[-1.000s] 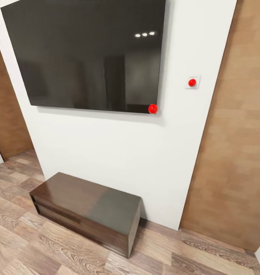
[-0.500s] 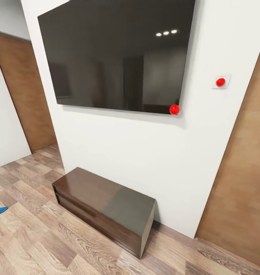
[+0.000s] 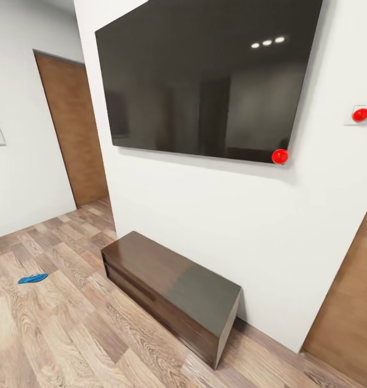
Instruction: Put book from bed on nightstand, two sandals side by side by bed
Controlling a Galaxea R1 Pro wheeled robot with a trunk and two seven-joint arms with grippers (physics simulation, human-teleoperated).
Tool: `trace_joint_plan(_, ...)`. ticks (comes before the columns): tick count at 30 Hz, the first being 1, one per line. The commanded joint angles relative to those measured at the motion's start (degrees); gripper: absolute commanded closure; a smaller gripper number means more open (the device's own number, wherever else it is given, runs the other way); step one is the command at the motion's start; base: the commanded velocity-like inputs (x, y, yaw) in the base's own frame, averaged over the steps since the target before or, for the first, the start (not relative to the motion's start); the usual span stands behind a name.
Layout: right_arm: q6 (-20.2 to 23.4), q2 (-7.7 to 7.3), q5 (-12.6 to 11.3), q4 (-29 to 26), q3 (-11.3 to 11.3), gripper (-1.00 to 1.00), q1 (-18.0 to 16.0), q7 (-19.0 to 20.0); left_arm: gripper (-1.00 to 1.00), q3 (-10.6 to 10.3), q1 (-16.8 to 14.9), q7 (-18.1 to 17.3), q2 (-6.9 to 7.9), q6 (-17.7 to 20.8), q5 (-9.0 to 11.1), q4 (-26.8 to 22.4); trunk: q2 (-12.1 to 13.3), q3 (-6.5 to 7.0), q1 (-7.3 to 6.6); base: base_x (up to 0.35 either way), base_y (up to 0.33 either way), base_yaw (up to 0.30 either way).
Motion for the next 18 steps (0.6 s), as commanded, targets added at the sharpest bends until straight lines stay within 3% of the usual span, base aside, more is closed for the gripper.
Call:
trace_joint_plan(1, 0.01, -0.02, -0.02, 0.01, -0.03, -1.00, -0.03, 0.03, -1.00, 0.01, -0.01, -0.03, 0.00, -0.50, -0.01, -0.03, -0.03, -0.05, 0.00, 0.000, 0.000, 0.291)
trace_joint_plan(7, -0.02, 0.00, -0.02, 0.01, -0.04, -1.00, -0.03, 0.00, -1.00, 0.01, 0.00, -0.03, 0.00, -3.40, -0.04, -0.04, -0.03, -0.05, 0.00, 0.000, 0.000, 0.291)
trace_joint_plan(18, -0.03, -0.04, -0.09, 0.01, -0.04, -1.00, -0.03, -0.05, -1.00, 0.01, 0.00, -0.03, 0.00, -3.76, -0.04, -0.05, -0.03, -0.05, 0.00, 0.000, 0.000, 0.291)
